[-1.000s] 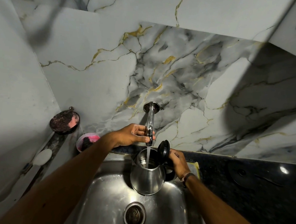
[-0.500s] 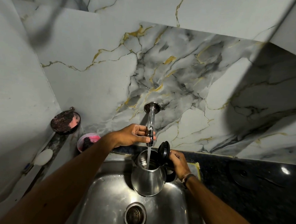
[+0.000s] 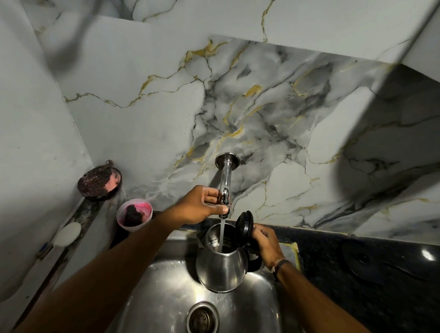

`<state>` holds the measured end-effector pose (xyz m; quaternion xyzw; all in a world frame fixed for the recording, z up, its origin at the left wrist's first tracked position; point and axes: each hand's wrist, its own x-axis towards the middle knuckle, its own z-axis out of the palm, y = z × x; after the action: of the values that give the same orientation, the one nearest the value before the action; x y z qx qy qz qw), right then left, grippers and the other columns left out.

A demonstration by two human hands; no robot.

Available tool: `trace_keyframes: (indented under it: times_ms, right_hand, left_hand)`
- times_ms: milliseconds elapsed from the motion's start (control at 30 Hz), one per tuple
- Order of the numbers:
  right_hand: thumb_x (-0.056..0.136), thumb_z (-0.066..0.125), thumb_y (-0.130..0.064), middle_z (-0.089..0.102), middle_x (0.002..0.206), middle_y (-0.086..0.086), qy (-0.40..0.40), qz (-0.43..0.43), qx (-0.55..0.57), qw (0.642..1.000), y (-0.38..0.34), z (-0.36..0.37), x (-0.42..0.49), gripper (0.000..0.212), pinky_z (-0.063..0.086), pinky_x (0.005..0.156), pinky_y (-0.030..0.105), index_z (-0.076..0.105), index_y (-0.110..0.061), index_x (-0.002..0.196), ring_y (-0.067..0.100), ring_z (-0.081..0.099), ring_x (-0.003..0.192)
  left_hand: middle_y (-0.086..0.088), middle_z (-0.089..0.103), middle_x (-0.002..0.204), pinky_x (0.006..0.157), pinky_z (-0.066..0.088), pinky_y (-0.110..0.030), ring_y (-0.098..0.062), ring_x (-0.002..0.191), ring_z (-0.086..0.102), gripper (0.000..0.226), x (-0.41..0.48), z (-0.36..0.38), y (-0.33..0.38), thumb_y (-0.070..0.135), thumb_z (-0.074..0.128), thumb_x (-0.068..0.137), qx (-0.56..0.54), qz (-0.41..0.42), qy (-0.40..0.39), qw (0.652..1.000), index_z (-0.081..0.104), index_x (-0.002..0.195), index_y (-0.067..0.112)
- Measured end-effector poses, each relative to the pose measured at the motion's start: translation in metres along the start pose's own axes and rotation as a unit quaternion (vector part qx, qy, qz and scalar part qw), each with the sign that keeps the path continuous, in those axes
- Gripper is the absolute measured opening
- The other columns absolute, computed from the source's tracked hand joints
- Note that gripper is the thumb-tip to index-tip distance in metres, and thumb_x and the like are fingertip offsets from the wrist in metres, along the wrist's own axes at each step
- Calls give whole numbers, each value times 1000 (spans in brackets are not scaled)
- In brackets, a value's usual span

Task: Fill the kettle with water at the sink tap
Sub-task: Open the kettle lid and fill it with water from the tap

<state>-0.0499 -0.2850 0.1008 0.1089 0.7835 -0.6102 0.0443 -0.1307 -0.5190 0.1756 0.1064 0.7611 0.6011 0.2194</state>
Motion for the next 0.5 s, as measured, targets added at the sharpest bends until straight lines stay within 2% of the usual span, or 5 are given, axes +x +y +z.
trace_keyframes:
  times_ms: [33,100,167,333,500]
  right_hand:
    - [78,66,-57,72,83,23,-2,-1,1,1000,0,1,1,66,60,96,62,70,8,86,28,67,85]
    - [78,66,-57,72,86,31,0,-1,9,1000,0,2,0,65,60,91,58,71,8,87,27,66,84]
    - [76,65,-58,67,82,31,4,-4,13,1000,-1,4,-1,67,54,84,49,69,8,85,26,64,81]
    - [74,65,-59,66,70,-1,5,-8,1,1000,-2,5,-3,64,49,71,33,68,5,80,8,61,66]
    - [76,63,-60,66,77,8,-2,-15,12,1000,-3,4,-5,70,48,75,36,67,9,85,19,61,75]
  left_hand:
    - [-1,85,112,106,64,-38,-14,104,82,34,-3,6,2,13,92,89,27,-9,41,999,80,121,15]
    - [5,85,108,77,62,-11,4,84,77,50,-10,21,7,29,98,83,111,-23,141,983,79,127,17]
    - [8,86,110,60,48,-8,5,77,69,56,-17,35,14,45,99,79,201,-31,224,953,79,128,23]
    - [10,87,103,76,53,-24,-3,82,73,48,-25,48,22,53,96,80,261,-29,284,922,81,117,26]
    - [5,85,113,90,65,-25,-1,93,78,57,-28,38,9,47,97,79,132,16,214,968,79,127,23]
